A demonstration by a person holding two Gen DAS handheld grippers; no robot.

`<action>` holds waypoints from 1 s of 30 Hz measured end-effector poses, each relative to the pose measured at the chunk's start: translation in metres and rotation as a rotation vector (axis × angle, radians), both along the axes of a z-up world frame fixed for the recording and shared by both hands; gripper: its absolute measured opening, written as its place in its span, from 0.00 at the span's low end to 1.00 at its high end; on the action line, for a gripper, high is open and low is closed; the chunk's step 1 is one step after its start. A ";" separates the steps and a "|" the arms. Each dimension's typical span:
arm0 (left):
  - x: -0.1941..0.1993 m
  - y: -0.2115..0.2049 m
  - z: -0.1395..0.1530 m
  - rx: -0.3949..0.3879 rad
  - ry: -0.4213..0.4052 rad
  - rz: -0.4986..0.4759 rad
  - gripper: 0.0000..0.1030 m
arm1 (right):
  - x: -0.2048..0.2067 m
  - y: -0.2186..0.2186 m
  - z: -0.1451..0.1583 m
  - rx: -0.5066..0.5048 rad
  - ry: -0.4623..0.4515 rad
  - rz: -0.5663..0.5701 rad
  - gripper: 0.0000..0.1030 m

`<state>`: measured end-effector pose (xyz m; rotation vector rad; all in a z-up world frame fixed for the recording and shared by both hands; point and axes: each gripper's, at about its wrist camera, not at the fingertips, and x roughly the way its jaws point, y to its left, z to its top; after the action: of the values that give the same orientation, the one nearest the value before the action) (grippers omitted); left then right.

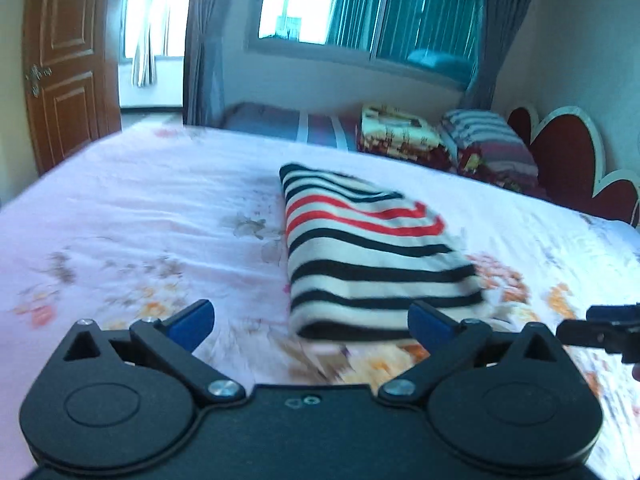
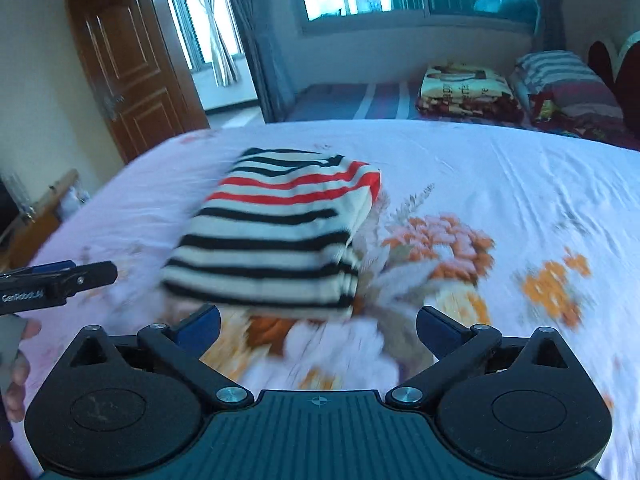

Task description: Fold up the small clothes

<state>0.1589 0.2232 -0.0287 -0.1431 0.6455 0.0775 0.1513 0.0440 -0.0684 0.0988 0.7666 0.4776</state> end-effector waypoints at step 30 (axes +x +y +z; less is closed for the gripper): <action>-0.258 -0.076 0.115 -0.001 -0.222 -0.046 0.99 | -0.298 -0.070 0.133 0.015 -0.265 -0.131 1.00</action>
<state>-0.0994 0.1469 0.0863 -0.1355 0.4267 0.0164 -0.1463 -0.0256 0.0644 0.0972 0.4935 0.3633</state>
